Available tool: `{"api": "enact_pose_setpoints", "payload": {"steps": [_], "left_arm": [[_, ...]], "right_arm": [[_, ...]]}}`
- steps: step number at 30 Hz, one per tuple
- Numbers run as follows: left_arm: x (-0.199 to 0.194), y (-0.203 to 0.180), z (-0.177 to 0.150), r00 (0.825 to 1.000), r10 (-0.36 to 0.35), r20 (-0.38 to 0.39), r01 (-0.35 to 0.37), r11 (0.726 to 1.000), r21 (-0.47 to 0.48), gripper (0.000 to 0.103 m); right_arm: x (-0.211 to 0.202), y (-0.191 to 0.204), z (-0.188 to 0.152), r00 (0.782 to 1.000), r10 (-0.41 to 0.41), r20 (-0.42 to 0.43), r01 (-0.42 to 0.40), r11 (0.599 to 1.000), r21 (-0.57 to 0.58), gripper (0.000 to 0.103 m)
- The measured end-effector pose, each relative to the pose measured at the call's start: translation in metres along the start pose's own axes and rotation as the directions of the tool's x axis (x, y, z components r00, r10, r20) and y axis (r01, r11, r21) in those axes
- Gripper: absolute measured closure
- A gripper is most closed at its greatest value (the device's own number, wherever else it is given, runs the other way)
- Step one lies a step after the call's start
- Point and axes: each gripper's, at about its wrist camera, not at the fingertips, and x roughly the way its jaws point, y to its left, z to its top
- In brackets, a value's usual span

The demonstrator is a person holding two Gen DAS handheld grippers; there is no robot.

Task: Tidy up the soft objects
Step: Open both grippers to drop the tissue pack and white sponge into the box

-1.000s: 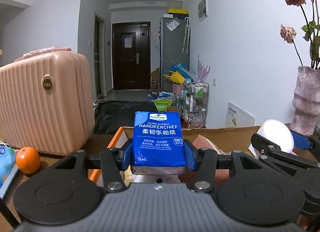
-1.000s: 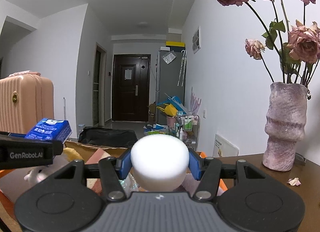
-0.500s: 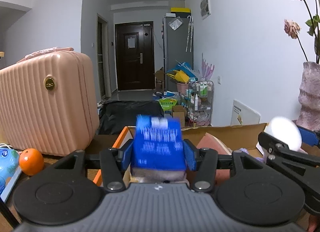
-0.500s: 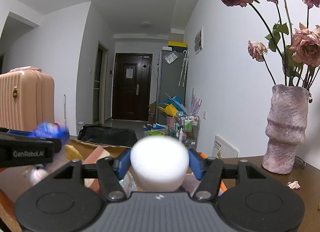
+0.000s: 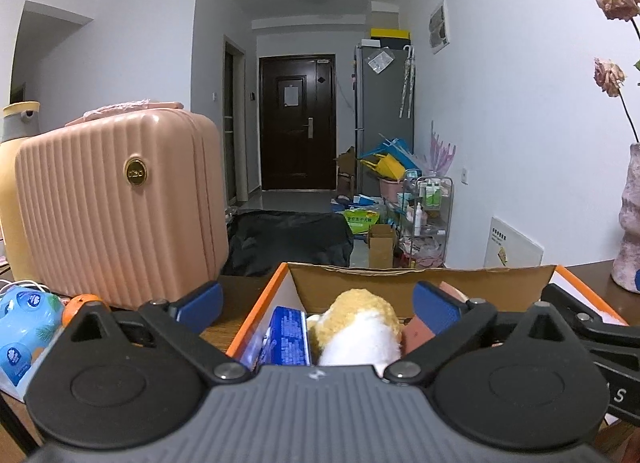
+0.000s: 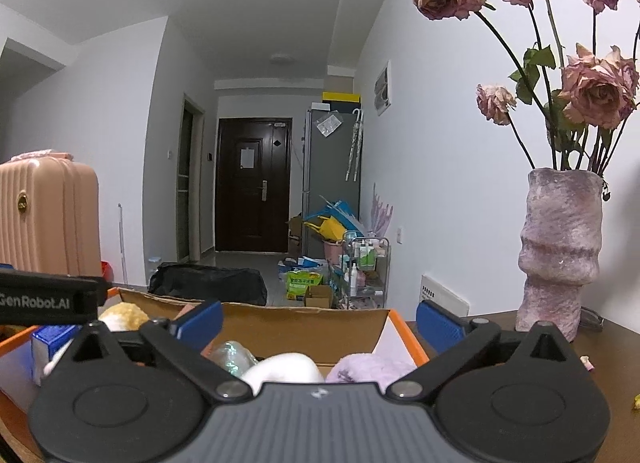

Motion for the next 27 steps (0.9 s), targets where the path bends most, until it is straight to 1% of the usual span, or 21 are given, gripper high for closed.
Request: {"api": "enact_pose_setpoints", "payload": {"steps": [12,27], "left_arm": [[-0.007,0.009,-0.006,1.0,0.017,-0.012,-0.017,1.0,-0.004,0.0],[-0.037,0.026,-0.02,0.999,0.035,-0.033,-0.036,0.999,-0.009,0.0]], "right_arm": [[-0.011,0.001,-0.002,1.0,-0.007,0.009,0.007,1.0,-0.011,0.0],[-0.051,0.008,-0.008,1.0,0.003,0.007,-0.002,0.999,-0.05,0.0]]}}
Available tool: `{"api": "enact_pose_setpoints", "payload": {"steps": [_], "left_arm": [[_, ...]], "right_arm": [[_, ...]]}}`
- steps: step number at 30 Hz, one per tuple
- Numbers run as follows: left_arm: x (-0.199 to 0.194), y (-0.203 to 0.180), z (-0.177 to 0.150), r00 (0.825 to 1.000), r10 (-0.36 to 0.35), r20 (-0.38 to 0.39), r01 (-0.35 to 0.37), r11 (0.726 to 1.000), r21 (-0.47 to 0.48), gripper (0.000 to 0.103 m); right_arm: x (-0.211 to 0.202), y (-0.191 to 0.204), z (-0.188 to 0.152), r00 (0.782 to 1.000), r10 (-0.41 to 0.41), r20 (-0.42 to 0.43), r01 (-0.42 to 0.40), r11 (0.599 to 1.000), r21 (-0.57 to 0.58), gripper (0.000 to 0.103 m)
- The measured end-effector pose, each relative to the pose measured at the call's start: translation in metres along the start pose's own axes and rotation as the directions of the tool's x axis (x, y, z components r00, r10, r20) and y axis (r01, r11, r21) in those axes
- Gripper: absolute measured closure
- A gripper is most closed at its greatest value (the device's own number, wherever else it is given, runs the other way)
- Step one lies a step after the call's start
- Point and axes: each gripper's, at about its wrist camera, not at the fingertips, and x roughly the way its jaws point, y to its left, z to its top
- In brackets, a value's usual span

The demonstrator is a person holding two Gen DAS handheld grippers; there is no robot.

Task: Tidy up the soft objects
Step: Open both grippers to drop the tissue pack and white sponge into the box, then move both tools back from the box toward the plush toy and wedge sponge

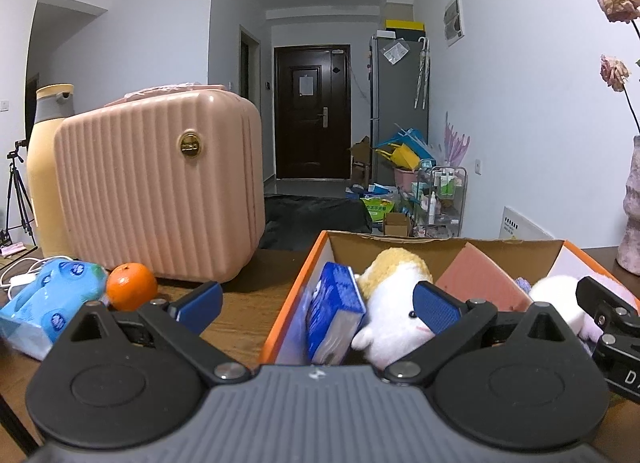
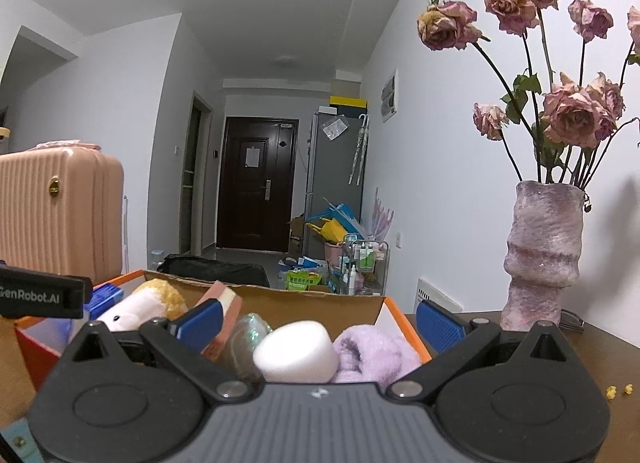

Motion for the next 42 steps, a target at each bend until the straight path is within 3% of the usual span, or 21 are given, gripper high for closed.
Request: {"api": "enact_pose_setpoints", "payload": {"steps": [24,36,42], "left_arm": [[-0.065,0.04,-0.03,0.998,-0.023,-0.055,0.024,0.999,0.021,0.0],[-0.093,0.06,-0.045,0.994,-0.04,-0.099,0.043,0.999,0.032,0.0],[-0.105,0.074,-0.053,0.991,-0.047,-0.127,0.051,0.998,0.026,0.0]], "right_arm": [[-0.071,0.021,-0.014,0.993,0.082,-0.085,-0.087,0.995,-0.052,0.0],[-0.092,0.04,-0.027,0.962,0.145,-0.233,-0.162,0.985,-0.055,0.0],[-0.083,0.043,-0.033,0.92,0.173,-0.351,-0.18,0.984,0.014,0.002]]}}
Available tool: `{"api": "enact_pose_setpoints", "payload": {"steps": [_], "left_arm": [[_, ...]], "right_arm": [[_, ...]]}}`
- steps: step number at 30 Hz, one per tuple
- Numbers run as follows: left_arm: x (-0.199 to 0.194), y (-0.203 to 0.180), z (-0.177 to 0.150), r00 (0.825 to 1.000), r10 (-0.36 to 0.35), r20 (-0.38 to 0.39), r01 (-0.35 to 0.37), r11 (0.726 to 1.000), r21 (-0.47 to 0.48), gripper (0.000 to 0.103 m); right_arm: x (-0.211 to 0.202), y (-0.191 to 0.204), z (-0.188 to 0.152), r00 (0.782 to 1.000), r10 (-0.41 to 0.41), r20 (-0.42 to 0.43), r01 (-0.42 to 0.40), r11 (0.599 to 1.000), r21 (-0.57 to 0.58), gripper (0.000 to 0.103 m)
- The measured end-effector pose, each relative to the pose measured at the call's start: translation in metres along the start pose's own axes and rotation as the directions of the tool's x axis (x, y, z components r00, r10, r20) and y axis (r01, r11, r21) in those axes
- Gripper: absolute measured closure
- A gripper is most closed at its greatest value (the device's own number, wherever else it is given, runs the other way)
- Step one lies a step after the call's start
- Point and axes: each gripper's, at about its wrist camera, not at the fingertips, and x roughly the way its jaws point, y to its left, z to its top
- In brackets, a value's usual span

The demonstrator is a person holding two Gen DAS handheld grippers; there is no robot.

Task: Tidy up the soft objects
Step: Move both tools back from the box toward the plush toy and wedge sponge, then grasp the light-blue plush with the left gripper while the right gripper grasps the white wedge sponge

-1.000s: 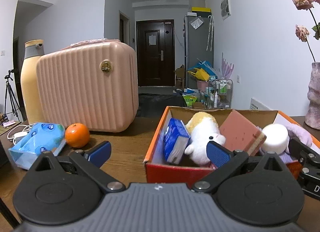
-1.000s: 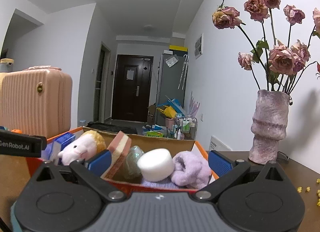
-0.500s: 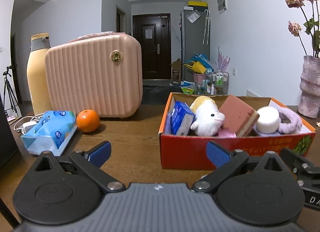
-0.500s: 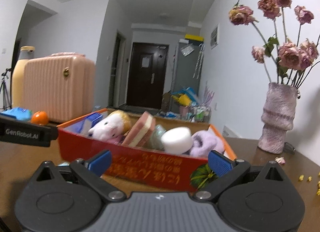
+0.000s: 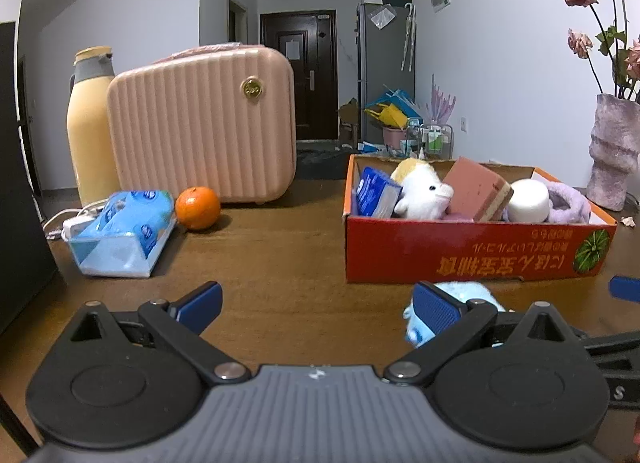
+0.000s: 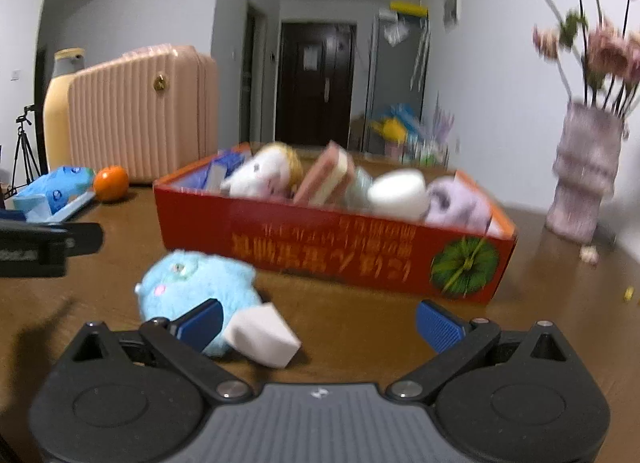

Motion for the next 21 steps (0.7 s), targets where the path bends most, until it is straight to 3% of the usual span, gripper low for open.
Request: {"api": "enact_pose_setpoints", "payload": {"steps": [4,10,21], "left_arm": [[0.0,0.003,-0.002,1.0,-0.007,-0.016,0.007,1.0,-0.01,0.0],[0.004,0.003,-0.002,0.999,-0.014,-0.032,0.014,1.0,-0.013,0.0],[0.006,0.001,-0.003,0.999,-0.018,-0.04,0.017,1.0,-0.01,0.0]], "right_arm": [[0.007,-0.005,-0.001,0.997,0.042,-0.057,-0.038,0.996,0.082,0.008],[0.016,-0.005,-0.001,0.992,0.083,-0.095,-0.072,0.991,0.116,0.02],[0.016,0.001,-0.001,0.98,0.173,-0.095,-0.162,0.98,0.115,0.066]]}}
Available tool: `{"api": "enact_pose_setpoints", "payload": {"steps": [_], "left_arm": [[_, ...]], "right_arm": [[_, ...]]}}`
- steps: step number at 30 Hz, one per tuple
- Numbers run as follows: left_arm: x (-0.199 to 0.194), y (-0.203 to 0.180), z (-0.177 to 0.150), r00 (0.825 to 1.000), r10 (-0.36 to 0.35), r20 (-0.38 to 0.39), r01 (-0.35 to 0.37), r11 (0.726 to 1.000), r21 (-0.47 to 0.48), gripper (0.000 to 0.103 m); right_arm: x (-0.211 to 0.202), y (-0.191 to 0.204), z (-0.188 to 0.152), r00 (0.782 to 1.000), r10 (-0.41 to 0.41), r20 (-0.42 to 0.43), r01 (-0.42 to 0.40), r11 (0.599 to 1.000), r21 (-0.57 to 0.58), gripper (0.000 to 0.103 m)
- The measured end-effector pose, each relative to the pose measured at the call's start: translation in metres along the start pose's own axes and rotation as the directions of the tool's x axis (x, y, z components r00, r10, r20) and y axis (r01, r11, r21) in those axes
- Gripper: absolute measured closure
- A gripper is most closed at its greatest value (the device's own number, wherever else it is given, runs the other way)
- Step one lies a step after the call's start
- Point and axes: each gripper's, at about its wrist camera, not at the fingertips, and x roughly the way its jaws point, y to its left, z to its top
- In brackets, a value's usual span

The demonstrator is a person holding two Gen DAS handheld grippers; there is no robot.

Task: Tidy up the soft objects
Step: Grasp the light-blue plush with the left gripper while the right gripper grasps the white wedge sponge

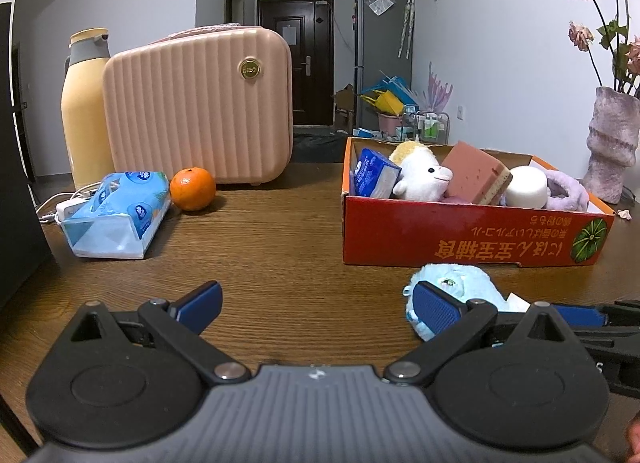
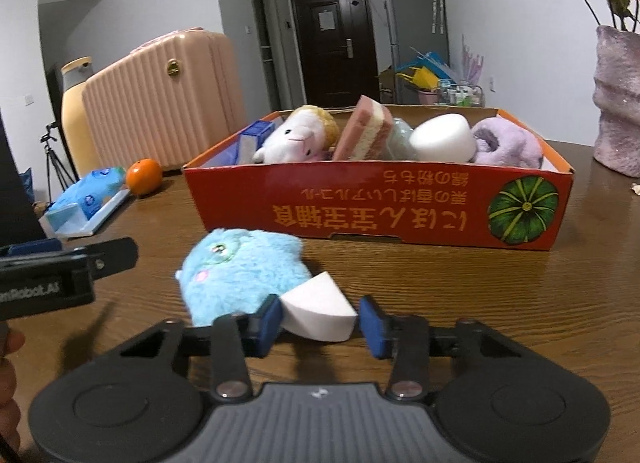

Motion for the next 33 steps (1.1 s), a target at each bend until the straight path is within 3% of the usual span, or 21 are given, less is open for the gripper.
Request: {"api": "enact_pose_setpoints", "payload": {"steps": [16,24,33], "left_arm": [[0.001,-0.001,-0.001,1.0,0.0,0.002,0.0,1.0,0.003,0.0],[0.002,-0.012,-0.002,0.999,-0.046,-0.006,0.046,0.999,0.019,0.0],[0.013,-0.051,-0.002,0.991,-0.124,-0.048,0.128,0.989,0.079,0.0]], "right_arm": [[-0.017,-0.014,0.005,0.997,-0.015,0.077,0.012,0.999,0.049,0.069],[-0.019,-0.031,0.009,0.994,-0.062,0.096,0.056,0.996,0.064,0.069],[-0.021,-0.049,0.011,0.99,-0.093,0.108,0.085,0.993,0.079,0.069]]}}
